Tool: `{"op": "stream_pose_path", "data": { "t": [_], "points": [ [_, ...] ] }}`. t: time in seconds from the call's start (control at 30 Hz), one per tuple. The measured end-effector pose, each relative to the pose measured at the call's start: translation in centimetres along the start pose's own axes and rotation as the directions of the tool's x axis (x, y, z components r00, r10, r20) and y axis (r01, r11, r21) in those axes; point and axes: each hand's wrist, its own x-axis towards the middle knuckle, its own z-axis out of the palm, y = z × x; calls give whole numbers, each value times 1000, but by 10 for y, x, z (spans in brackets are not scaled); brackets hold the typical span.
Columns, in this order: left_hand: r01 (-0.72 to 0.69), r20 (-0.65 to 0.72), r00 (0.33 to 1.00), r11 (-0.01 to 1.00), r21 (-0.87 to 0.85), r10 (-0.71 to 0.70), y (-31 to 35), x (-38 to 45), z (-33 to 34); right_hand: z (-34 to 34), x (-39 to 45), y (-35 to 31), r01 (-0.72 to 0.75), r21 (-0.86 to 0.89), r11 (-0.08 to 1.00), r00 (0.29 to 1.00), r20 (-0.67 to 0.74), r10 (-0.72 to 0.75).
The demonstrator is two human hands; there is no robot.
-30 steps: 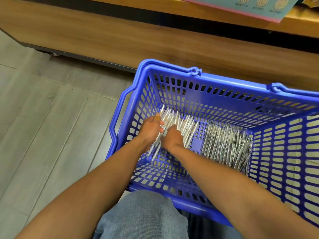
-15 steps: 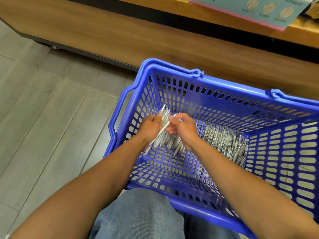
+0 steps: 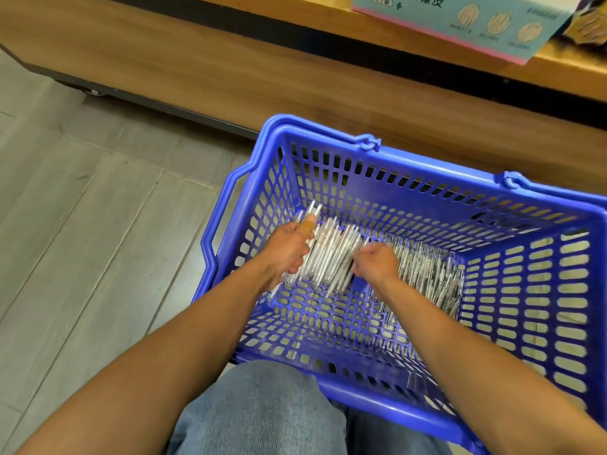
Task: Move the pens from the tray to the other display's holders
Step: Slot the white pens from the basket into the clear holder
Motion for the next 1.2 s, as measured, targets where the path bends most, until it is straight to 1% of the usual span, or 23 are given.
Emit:
{"op": "stream_pose_path", "data": {
  "t": [0.03,0.1,0.17,0.23,0.37,0.5,0.57,0.63,0.7,0.77,0.8,0.9,0.93,1.0,1.03,1.07,1.1,1.13,1.17,1.2],
  "points": [
    [-4,-1,1000,1000,-1,4,0,0,0,1,2,8,-25,-98,995,1000,-9,24],
    [-9,-5,1000,1000,3,9,-1,0,0,6,1,17,-42,-249,968,999,22,49],
    [-9,-13,1000,1000,5,9,-1,0,0,12,1,18,-40,-327,944,997,48,59],
    [-6,-24,1000,1000,4,6,0,0,1,18,2,15,-64,-301,951,994,61,87],
    [-1,-43,999,1000,8,2,0,1,1,25,4,11,-147,-190,971,983,83,166],
    [3,-48,999,1000,1,-3,-1,2,2,21,2,14,-167,-115,979,981,85,177],
    [6,-39,999,1000,-3,-6,-2,3,2,17,-5,15,-97,-84,992,991,88,104],
    [11,-41,999,1000,-1,-11,-3,3,2,13,-16,10,45,-58,997,989,143,-37],
    [18,-46,999,1000,-6,-18,-4,3,3,9,-29,-1,183,26,983,948,259,-184],
    [26,-46,999,1000,7,-26,-4,3,4,9,-41,-15,263,143,954,887,352,-297],
    [31,-39,999,999,22,-30,-4,3,3,11,-46,-22,289,188,939,862,375,-341],
    [47,45,998,998,31,-48,-7,4,2,19,-54,-35,294,291,910,829,396,-394],
    [53,39,998,998,24,-54,-8,5,2,21,-55,-37,279,322,905,822,406,-398],
    [65,-46,997,998,16,-64,-8,5,2,22,-53,-36,225,373,900,810,442,-385],
    [65,-96,993,998,19,-63,-8,6,2,22,-51,-34,180,399,899,811,458,-365],
    [59,-136,989,998,13,-56,-8,7,2,22,-49,-31,126,415,901,827,458,-326],
    [52,-165,985,999,-7,-52,-8,9,1,24,-45,-28,80,411,908,859,434,-272],
    [49,-186,981,998,-31,-54,-7,9,1,26,-41,-23,62,373,926,900,381,-214],
    [52,-199,978,997,-52,-61,-6,9,2,28,-36,-18,69,283,957,941,299,-157],
    [57,-199,977,996,-67,-70,-6,8,2,31,-30,-13,79,149,986,972,210,-110]
  ]
}}
